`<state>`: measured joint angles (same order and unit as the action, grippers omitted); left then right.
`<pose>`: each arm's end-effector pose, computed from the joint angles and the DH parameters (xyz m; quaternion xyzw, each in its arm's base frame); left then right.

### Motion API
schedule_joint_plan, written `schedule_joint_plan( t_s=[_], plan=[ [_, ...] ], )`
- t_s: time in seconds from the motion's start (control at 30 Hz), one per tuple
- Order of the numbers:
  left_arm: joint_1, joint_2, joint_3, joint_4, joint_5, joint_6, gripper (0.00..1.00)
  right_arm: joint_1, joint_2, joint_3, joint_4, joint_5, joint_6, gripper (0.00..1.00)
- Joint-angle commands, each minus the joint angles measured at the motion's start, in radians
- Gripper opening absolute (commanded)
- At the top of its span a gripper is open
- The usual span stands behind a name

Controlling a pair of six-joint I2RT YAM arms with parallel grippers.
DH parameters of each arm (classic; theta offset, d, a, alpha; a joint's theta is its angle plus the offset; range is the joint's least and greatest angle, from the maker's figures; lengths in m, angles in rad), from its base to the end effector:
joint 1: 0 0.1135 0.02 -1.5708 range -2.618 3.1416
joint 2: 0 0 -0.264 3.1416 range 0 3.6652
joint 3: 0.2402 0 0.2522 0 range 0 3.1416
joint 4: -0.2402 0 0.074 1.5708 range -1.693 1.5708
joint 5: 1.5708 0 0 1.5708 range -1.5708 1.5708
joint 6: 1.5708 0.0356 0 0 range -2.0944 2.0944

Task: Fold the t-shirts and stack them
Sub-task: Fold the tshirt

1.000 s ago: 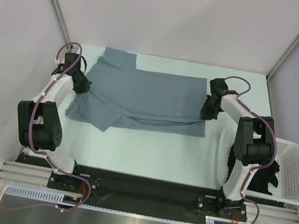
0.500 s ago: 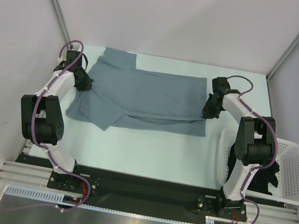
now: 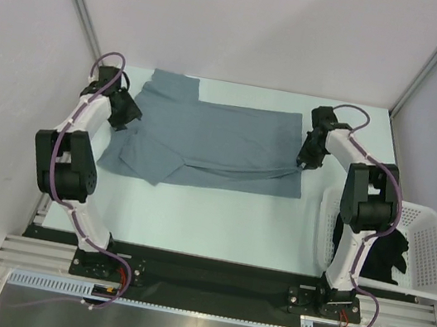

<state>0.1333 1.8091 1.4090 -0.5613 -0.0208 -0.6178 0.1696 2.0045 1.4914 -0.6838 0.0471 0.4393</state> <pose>0.3904 0.0531 0.2400 -0.3528 0.8863 -0.0623 0.2936 0.4082 0.0682 0.1831 0.1364 0.9728 0.0336 0.1842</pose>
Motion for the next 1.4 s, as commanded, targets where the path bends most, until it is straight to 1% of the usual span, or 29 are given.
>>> schedule_joint_plan(
  t_s=[0.0,0.03,0.07,0.1,0.13,0.2,0.23,0.27,0.3,0.33,0.37,0.4,0.43,0.47,0.5,0.57,0.6,0.63,0.73,0.77,0.93,1.07,1.37],
  plan=[
    [0.006,-0.027,0.067,-0.055,-0.039,0.049,0.60,-0.016,0.001,0.145,-0.075,0.060,-0.062,0.33],
    [0.008,-0.060,0.065,-0.067,-0.066,0.061,0.67,-0.015,-0.015,0.148,-0.088,0.071,-0.071,0.37],
    [0.011,-0.080,0.052,-0.086,-0.080,0.072,0.79,-0.010,-0.042,0.139,-0.097,0.069,-0.086,0.43],
    [0.012,-0.103,0.035,-0.107,-0.090,0.096,0.85,-0.005,-0.100,0.115,-0.111,0.066,-0.091,0.51],
    [0.025,-0.172,-0.023,-0.115,-0.099,0.104,0.86,0.004,-0.136,0.092,-0.114,0.054,-0.093,0.55],
    [0.046,-0.262,-0.117,-0.091,-0.085,0.107,0.83,0.027,-0.199,0.041,-0.108,0.022,-0.096,0.65],
    [0.084,-0.310,-0.228,-0.075,-0.067,0.104,0.81,0.033,-0.258,-0.027,-0.086,-0.036,-0.097,0.67],
    [0.109,-0.403,-0.284,-0.059,-0.009,0.098,0.78,0.045,-0.282,-0.061,-0.067,-0.088,-0.100,0.69],
    [0.135,-0.445,-0.338,-0.028,0.016,0.090,0.74,0.053,-0.303,-0.106,-0.027,-0.117,-0.109,0.70],
    [0.185,-0.479,-0.431,-0.013,0.069,0.092,0.71,0.059,-0.329,-0.171,-0.004,-0.151,-0.119,0.71],
    [0.210,-0.541,-0.467,-0.002,0.117,0.096,0.68,0.068,-0.335,-0.199,0.007,-0.161,-0.123,0.72],
    [0.235,-0.560,-0.499,0.001,0.136,0.099,0.67,0.065,-0.340,-0.221,0.018,-0.180,-0.116,0.72],
    [0.288,-0.579,-0.552,0.006,0.163,0.102,0.66,0.061,-0.354,-0.261,0.027,-0.196,-0.105,0.72],
    [0.314,-0.591,-0.574,0.015,0.214,0.104,0.66,0.059,-0.363,-0.278,0.036,-0.207,-0.091,0.72],
    [0.366,-0.597,-0.591,0.021,0.238,0.105,0.67,0.059,-0.374,-0.295,0.053,-0.202,-0.067,0.71],
    [0.391,-0.596,-0.619,0.046,0.257,0.115,0.72,0.061,-0.403,-0.332,0.066,-0.184,-0.025,0.71],
    [0.397,-0.576,-0.622,0.055,0.252,0.118,0.73,0.059,-0.408,-0.344,0.076,-0.156,0.034,0.71],
    [0.405,-0.562,-0.625,0.067,0.258,0.119,0.73,0.059,-0.411,-0.352,0.079,-0.142,0.061,0.71],
    [0.420,-0.499,-0.628,0.112,0.298,0.112,0.71,0.068,-0.394,-0.370,0.102,-0.084,0.165,0.71],
    [0.423,-0.488,-0.631,0.144,0.311,0.107,0.71,0.070,-0.377,-0.379,0.110,-0.072,0.191,0.72],
    [0.431,-0.426,-0.634,0.192,0.334,0.087,0.72,0.076,-0.343,-0.419,0.162,-0.047,0.294,0.73],
    [0.431,-0.390,-0.637,0.212,0.332,0.087,0.70,0.080,-0.332,-0.422,0.170,0.008,0.311,0.73],
    [0.454,-0.323,-0.616,0.225,0.312,0.107,0.63,0.076,-0.299,-0.424,0.171,0.014,0.296,0.73]
  ],
)
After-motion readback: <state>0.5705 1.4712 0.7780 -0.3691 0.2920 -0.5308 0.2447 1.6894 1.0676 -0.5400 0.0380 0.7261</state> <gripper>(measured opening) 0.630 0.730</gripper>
